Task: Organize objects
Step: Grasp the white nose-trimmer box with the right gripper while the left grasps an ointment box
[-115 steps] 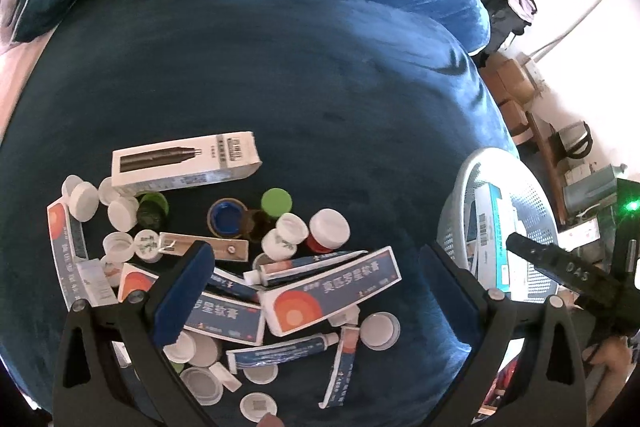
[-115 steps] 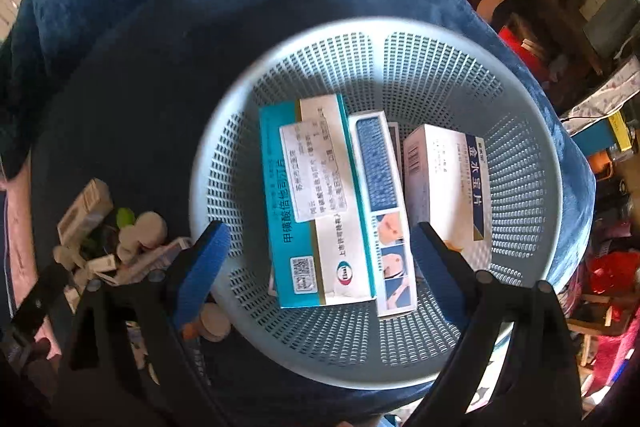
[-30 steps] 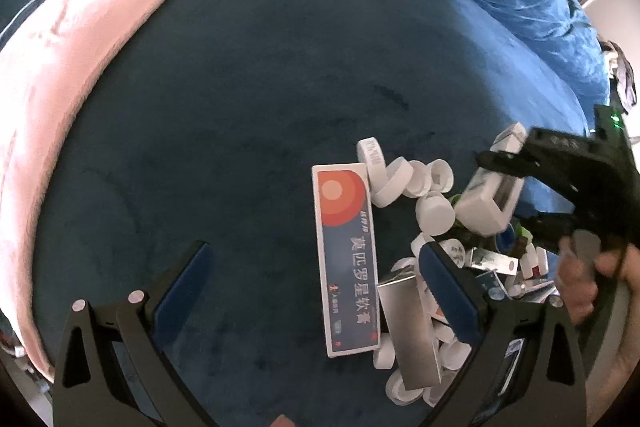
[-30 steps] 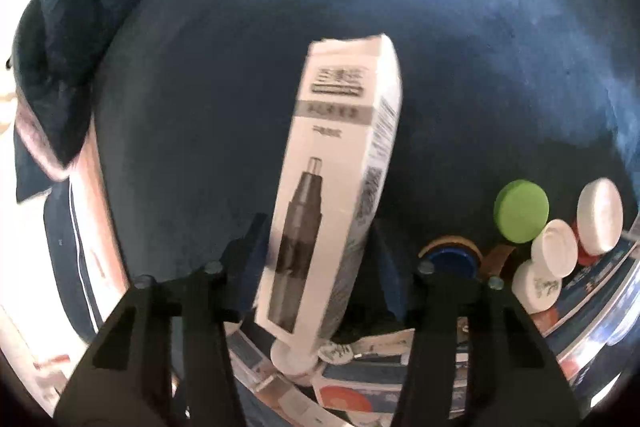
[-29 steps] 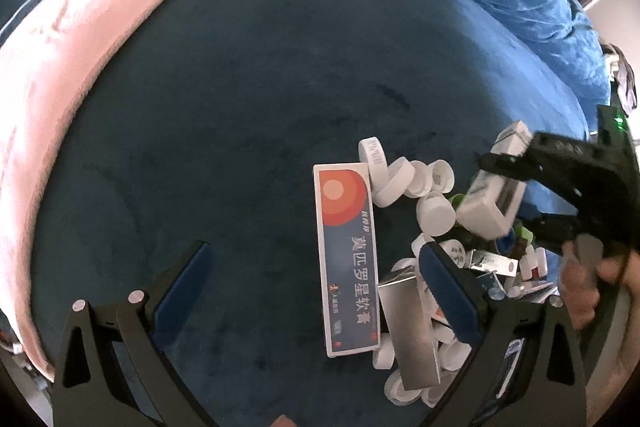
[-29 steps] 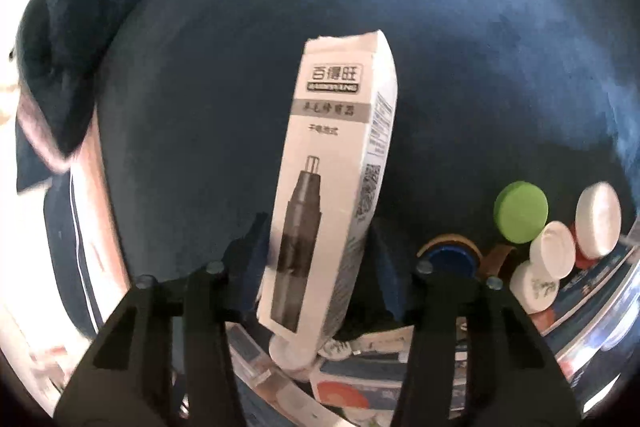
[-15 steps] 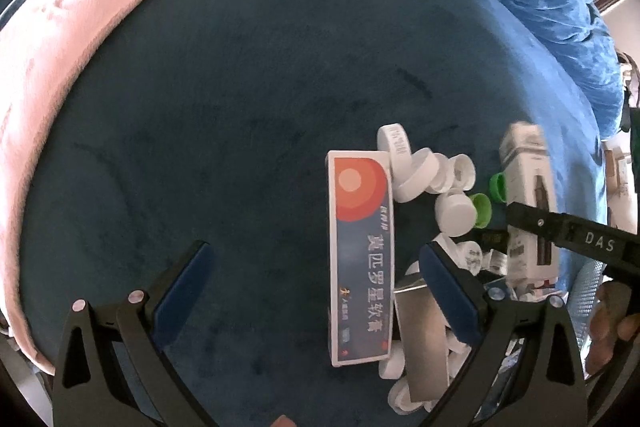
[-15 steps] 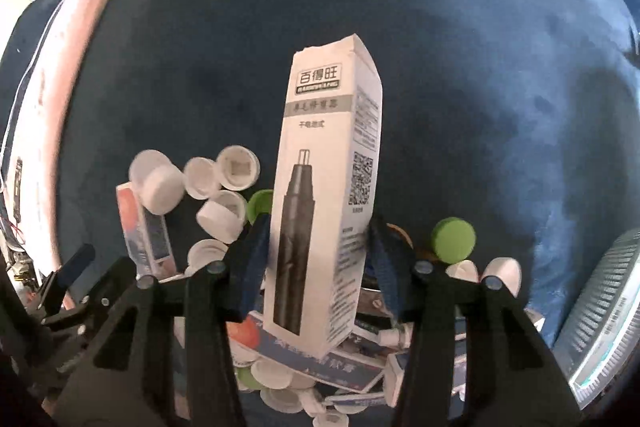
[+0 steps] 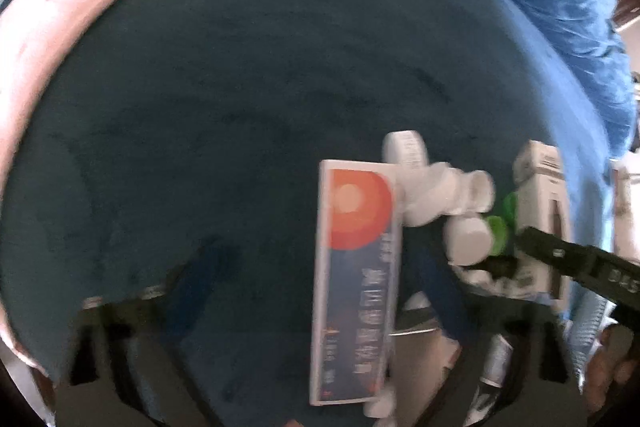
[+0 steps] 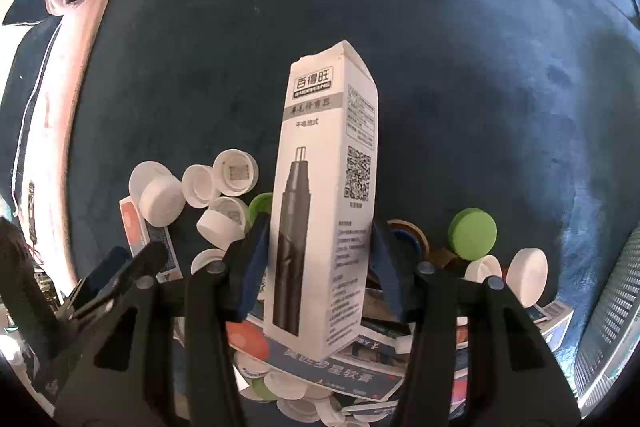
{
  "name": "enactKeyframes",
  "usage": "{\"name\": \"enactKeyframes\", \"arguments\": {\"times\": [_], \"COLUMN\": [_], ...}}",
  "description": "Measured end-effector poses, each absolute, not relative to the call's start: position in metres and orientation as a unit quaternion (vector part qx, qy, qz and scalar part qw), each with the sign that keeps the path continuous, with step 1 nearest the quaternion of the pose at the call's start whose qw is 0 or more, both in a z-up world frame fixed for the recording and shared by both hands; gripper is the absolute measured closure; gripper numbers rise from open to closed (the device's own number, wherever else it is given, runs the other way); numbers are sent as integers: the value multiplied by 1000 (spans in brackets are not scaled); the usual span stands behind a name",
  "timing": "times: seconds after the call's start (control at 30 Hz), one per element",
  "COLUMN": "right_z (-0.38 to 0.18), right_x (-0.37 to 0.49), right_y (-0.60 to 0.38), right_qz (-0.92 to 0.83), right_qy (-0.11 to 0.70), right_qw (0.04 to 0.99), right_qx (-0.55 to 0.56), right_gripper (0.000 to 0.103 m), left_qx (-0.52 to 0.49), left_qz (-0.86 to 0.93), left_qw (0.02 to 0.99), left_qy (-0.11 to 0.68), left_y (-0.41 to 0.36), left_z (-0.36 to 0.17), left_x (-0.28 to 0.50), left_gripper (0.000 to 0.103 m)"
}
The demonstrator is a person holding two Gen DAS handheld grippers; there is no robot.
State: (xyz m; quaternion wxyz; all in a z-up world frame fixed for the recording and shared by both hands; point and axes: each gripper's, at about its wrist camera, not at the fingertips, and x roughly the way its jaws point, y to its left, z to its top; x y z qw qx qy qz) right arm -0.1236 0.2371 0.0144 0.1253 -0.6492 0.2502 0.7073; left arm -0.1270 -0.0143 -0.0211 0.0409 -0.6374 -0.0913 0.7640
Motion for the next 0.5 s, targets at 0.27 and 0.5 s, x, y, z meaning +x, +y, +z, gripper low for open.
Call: {"name": "enactKeyframes", "arguments": {"times": [0.27,0.5], "right_z": [14,8], "right_x": [-117,-113], "right_y": [241,234], "right_qz": [707,713], "right_qy": [248,216], "right_qw": [140,135], "right_qx": [-647,-654], "right_gripper": [52,66], "left_qx": [-654,-659], "left_qz": [750,748], "left_qw": [48,50], "left_qy": [-84,-68], "left_y": [-7,-2], "left_z": [-25,-20], "left_x": [-121,-112], "left_gripper": [30,63]}}
